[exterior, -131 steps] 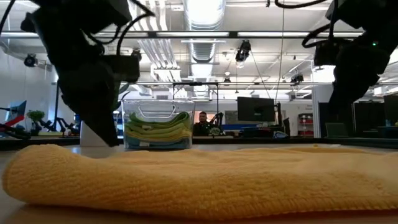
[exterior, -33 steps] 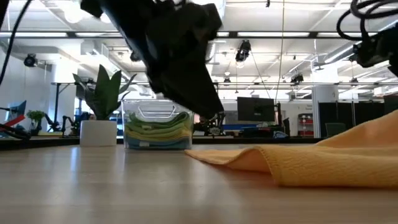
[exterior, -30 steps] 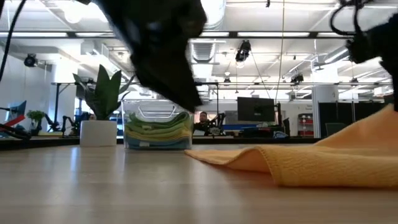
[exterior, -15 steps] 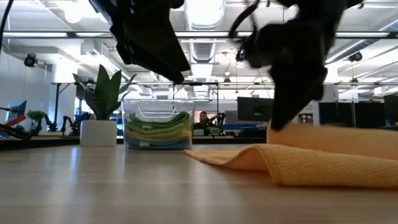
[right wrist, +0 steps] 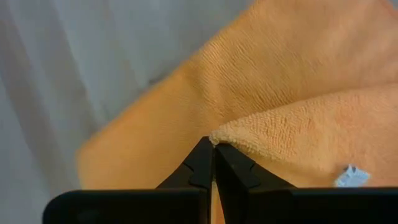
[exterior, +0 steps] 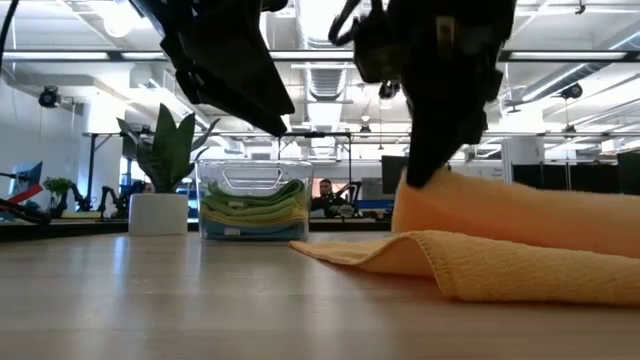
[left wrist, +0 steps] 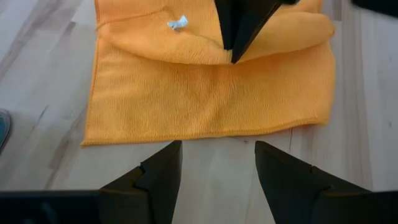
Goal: Fold microfiber towels
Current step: Fold the orange microfiber cloth
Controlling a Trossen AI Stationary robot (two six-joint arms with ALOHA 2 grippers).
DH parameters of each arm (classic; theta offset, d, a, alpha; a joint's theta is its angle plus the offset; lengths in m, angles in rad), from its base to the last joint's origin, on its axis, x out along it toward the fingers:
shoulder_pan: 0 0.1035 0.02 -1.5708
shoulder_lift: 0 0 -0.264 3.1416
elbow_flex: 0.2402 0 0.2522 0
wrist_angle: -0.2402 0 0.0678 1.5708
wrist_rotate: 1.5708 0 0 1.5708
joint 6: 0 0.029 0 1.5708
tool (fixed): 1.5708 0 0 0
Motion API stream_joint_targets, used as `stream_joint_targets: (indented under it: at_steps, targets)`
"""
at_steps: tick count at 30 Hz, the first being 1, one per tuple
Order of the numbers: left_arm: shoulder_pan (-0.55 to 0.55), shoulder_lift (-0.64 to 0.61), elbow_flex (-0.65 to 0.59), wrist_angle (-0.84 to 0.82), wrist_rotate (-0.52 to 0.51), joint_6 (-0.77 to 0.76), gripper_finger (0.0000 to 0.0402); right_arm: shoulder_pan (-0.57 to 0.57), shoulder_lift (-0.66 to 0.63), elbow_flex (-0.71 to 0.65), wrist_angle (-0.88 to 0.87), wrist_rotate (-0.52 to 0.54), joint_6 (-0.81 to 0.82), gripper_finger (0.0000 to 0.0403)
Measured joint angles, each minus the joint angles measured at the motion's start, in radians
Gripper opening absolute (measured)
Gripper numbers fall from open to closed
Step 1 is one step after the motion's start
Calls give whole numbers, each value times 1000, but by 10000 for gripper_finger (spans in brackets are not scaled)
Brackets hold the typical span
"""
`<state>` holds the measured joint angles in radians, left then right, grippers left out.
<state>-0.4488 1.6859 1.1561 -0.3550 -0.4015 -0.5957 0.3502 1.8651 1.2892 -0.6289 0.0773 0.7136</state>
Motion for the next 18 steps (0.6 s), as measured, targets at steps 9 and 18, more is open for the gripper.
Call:
stream_joint_targets:
  at_steps: [9,18]
  targets:
    - [-1,0,0,-1,0,0,187,-23,55,-5,136,-59,-34,9]
    - [-3,0,0,2,0,0,187,-29,109,-3,176,-25,-30,27]
